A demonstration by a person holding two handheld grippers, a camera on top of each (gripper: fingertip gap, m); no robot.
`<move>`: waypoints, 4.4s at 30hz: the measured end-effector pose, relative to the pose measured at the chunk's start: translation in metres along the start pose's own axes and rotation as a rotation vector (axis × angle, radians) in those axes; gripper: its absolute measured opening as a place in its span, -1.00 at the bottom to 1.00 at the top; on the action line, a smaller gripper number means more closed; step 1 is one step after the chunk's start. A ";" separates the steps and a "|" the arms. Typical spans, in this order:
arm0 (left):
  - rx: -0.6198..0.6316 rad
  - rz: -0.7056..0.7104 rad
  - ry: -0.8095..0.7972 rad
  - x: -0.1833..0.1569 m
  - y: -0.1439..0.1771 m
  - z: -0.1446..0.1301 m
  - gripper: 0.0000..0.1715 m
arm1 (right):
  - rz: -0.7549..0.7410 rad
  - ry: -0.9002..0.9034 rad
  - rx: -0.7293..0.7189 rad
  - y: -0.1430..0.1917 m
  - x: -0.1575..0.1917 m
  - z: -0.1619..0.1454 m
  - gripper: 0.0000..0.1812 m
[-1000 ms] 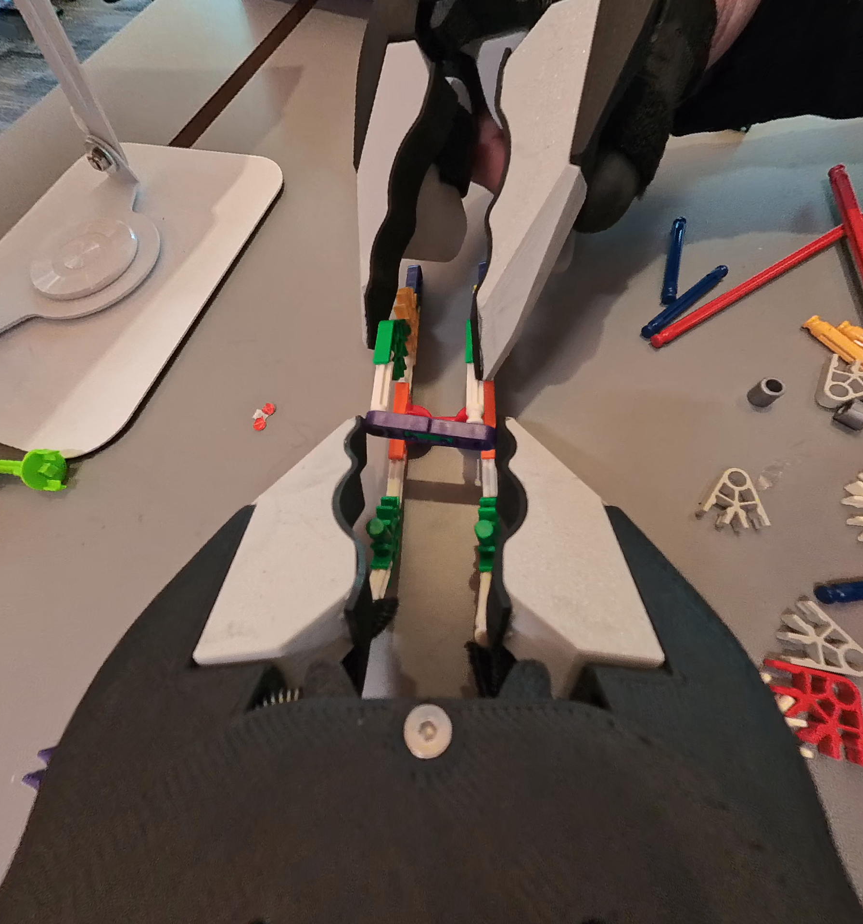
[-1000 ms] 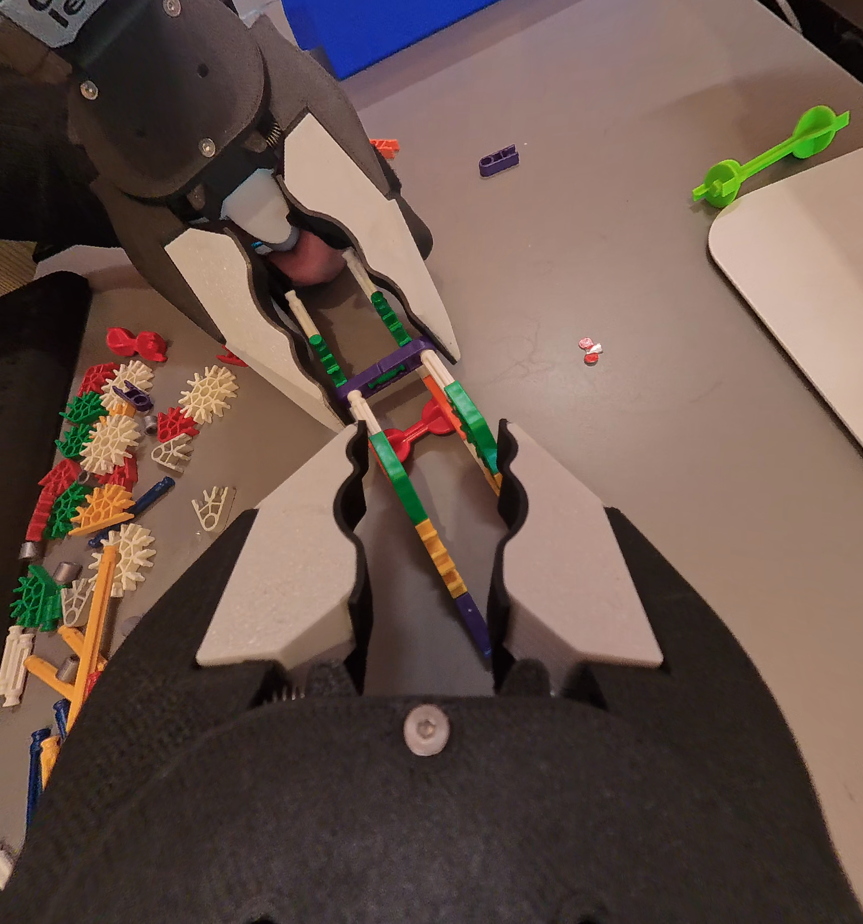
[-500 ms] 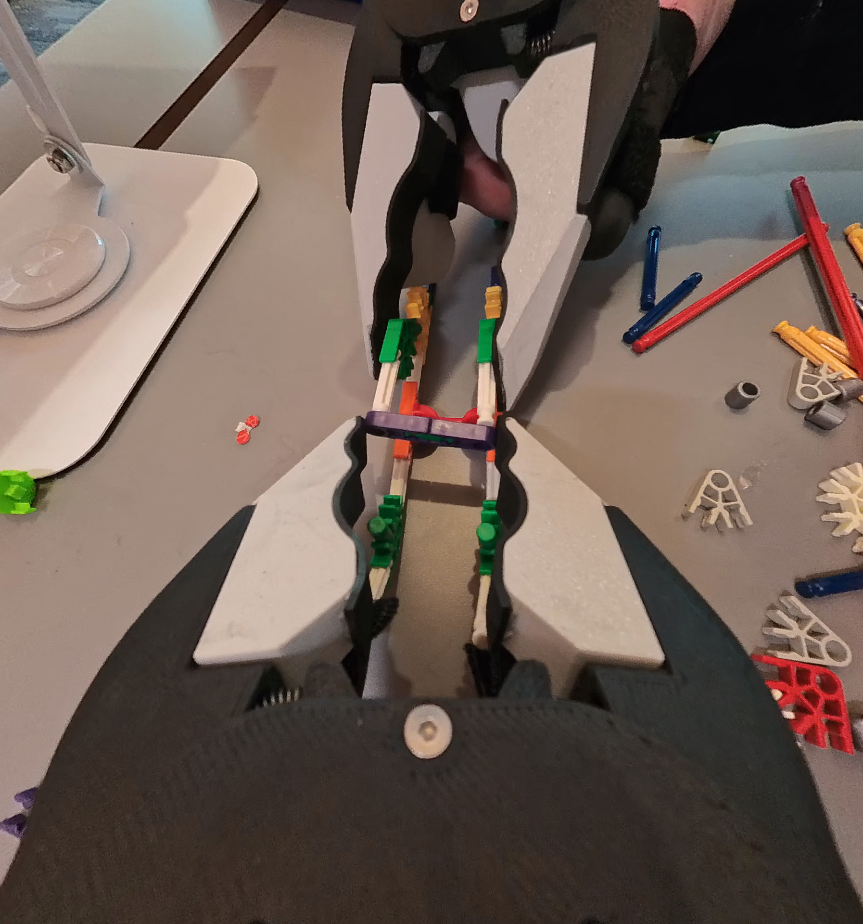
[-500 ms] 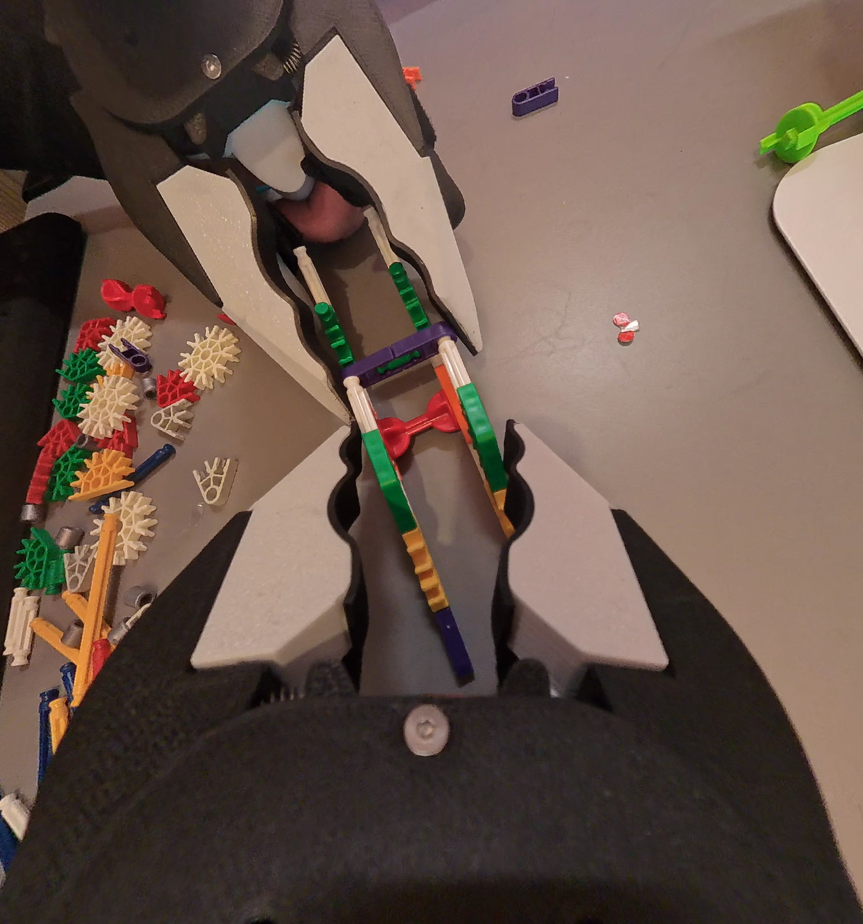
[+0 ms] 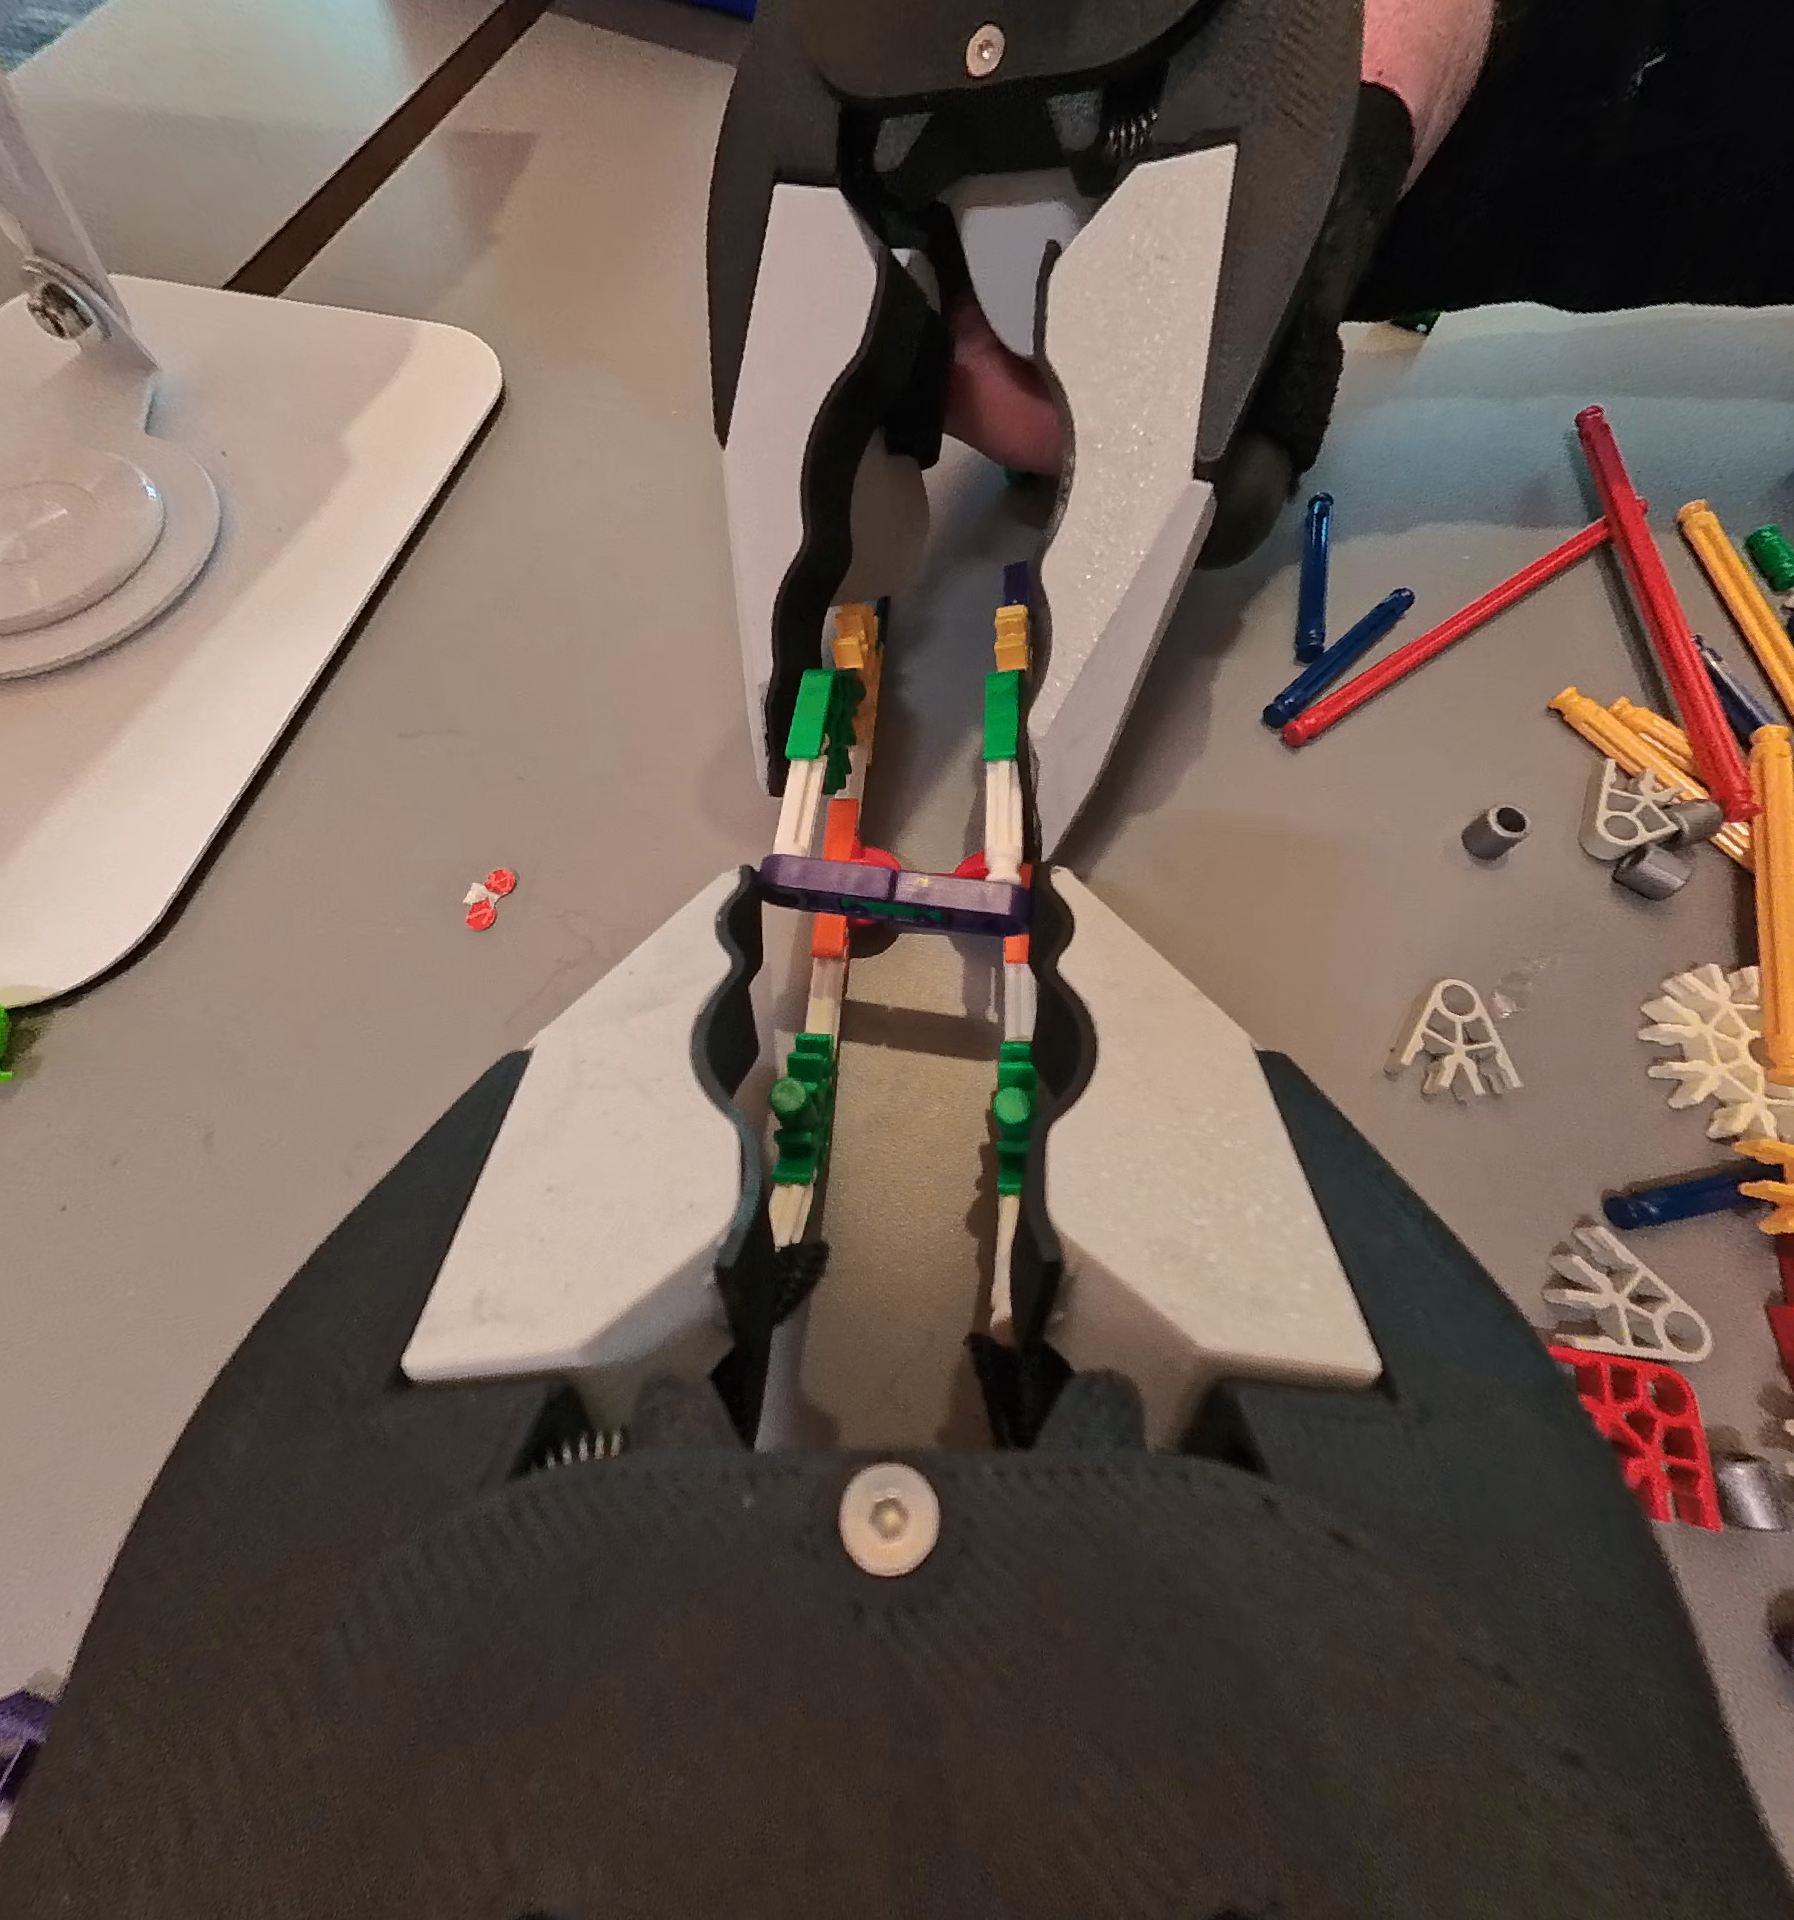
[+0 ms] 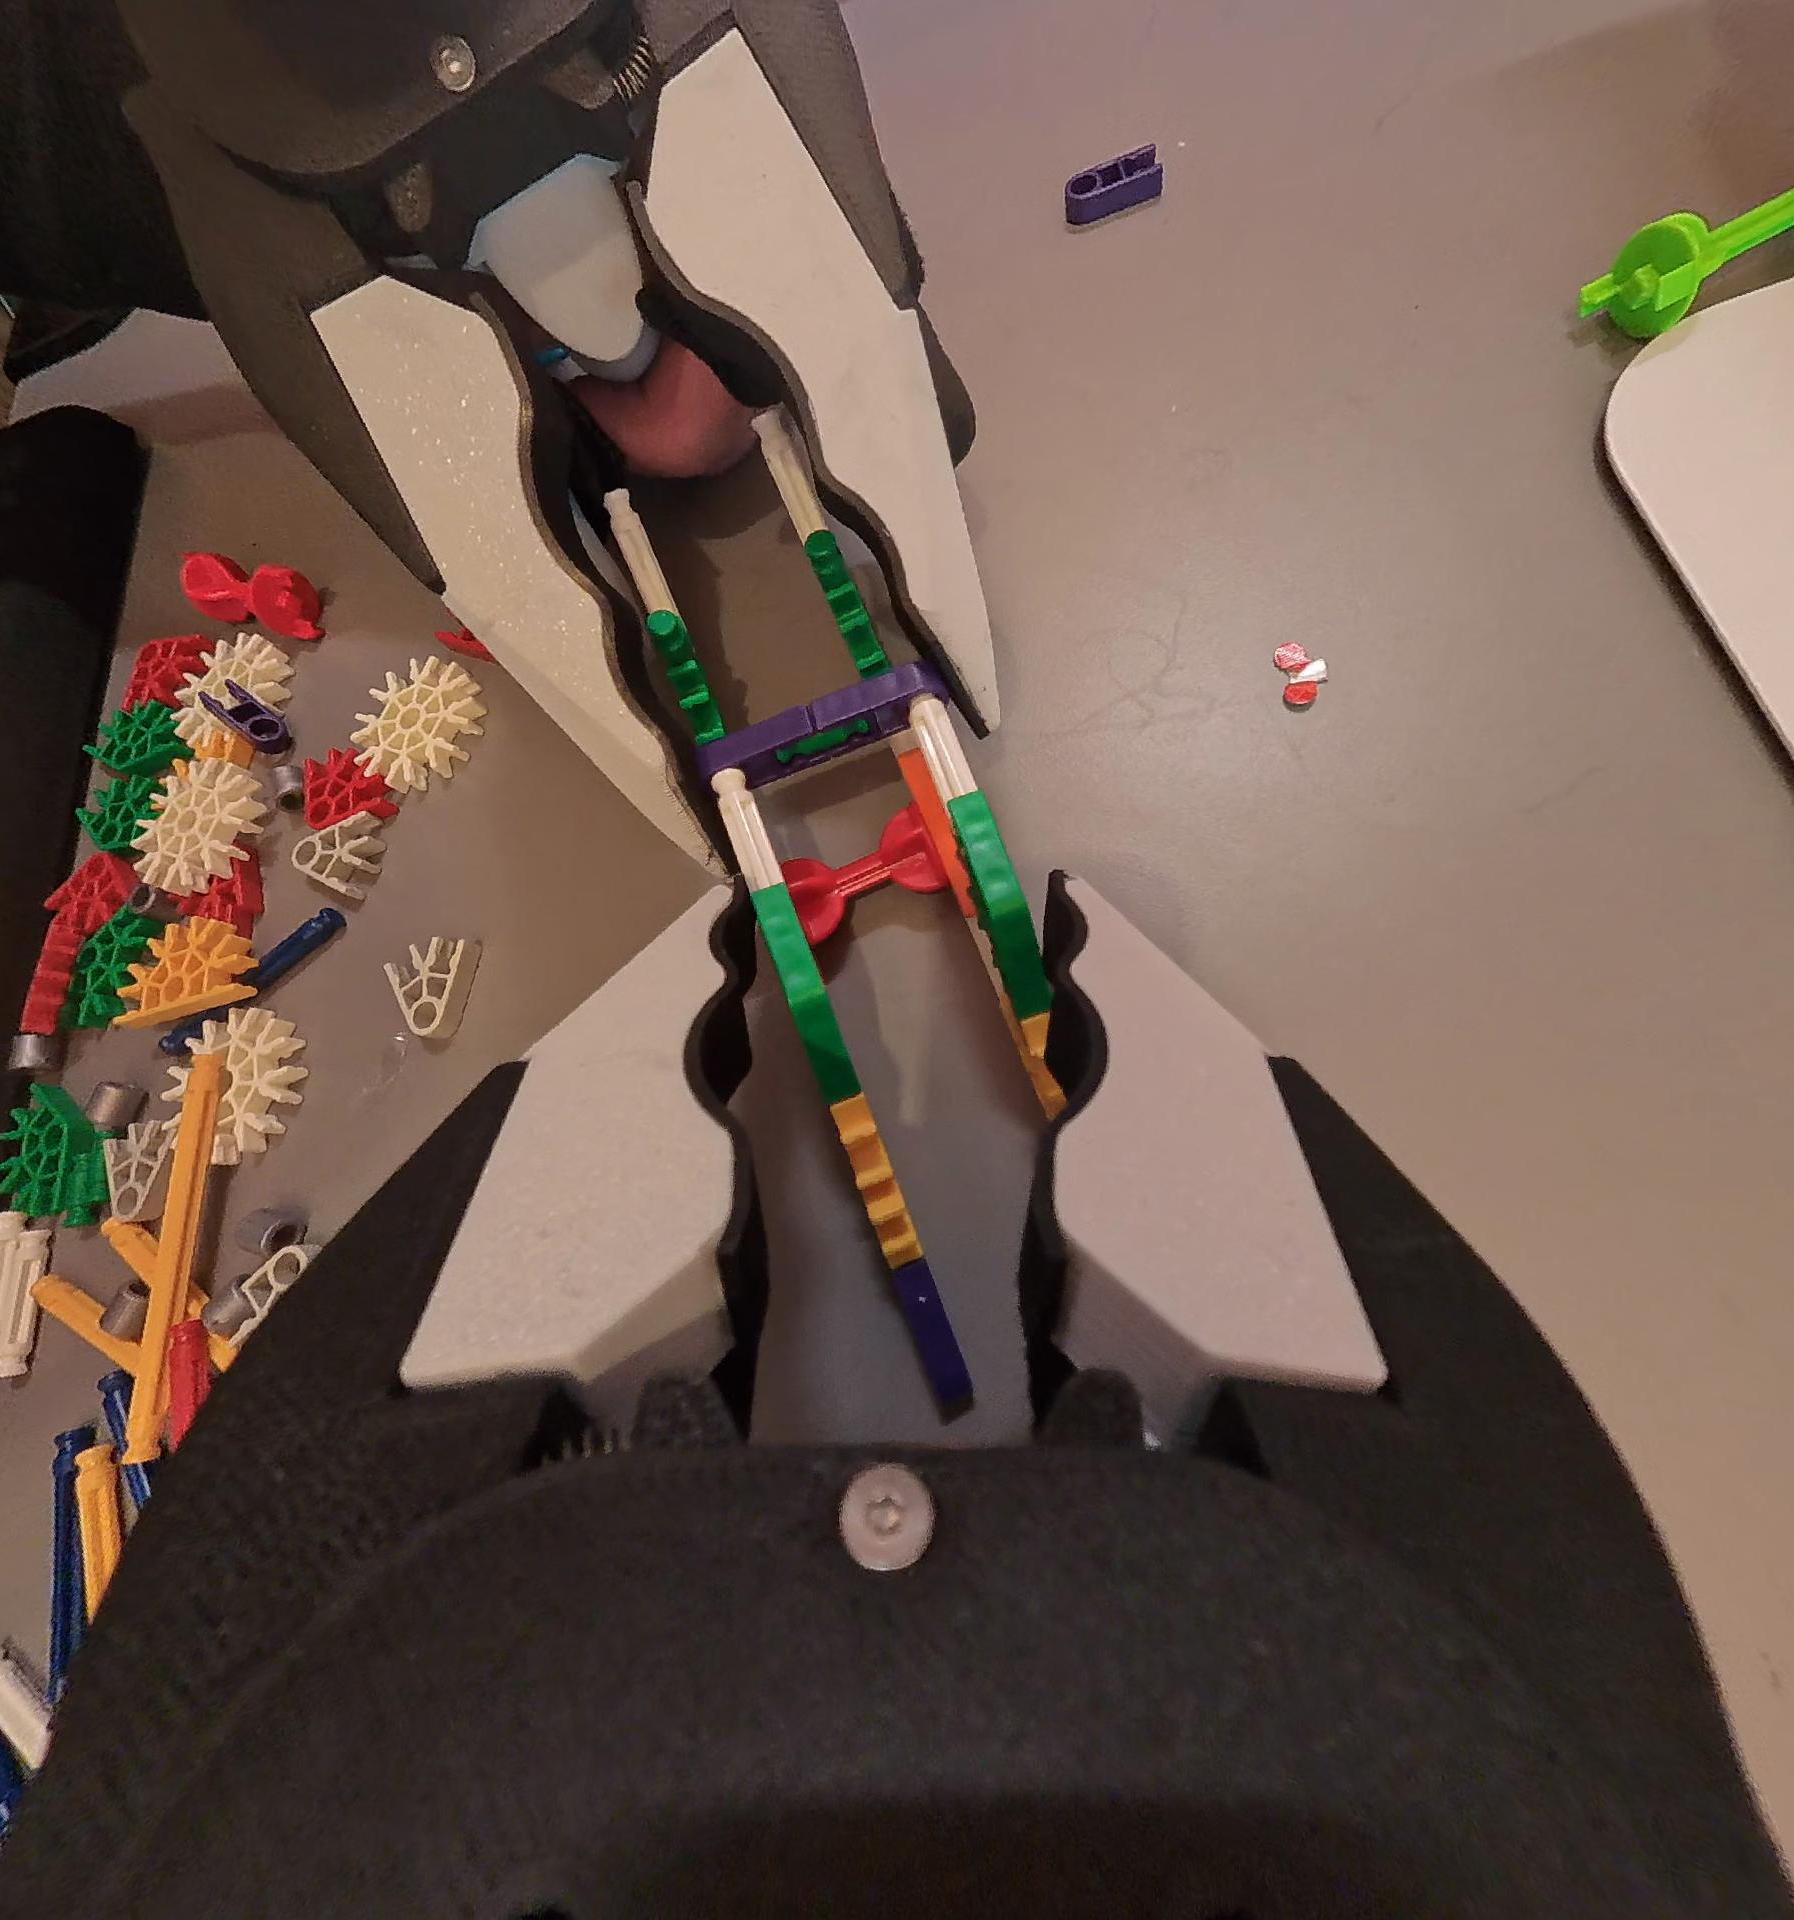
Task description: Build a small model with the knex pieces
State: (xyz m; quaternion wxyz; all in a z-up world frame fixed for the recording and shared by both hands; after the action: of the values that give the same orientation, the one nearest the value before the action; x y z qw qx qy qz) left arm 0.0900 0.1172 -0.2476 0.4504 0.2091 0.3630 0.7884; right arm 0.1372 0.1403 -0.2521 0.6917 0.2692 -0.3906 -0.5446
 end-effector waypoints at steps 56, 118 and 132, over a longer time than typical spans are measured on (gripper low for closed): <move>0.126 0.007 -0.111 -0.009 -0.001 0.006 -0.45 | -0.026 0.040 0.052 0.002 0.006 -0.017 -0.44; 0.252 -0.033 -0.221 -0.016 -0.005 0.020 -0.45 | -0.015 0.068 0.068 -0.001 0.012 -0.016 -0.44; 0.244 -0.009 -0.151 -0.015 0.003 0.015 -0.47 | -0.052 0.075 0.068 0.020 0.011 -0.019 -0.47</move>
State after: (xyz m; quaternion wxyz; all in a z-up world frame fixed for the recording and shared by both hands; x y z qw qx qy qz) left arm 0.1055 0.1086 -0.2358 0.4514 0.3194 0.4221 0.7184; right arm 0.1647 0.1337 -0.2435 0.6819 0.3226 -0.3756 -0.5384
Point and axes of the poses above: each gripper's, where its closed fingertips meet, y back along the fingers, z out of its top, x = y × z across the jaws, the point moved 3 cm from there along y, back along the fingers, and after that the axes turned 15 degrees about x, right-handed, at the moved point
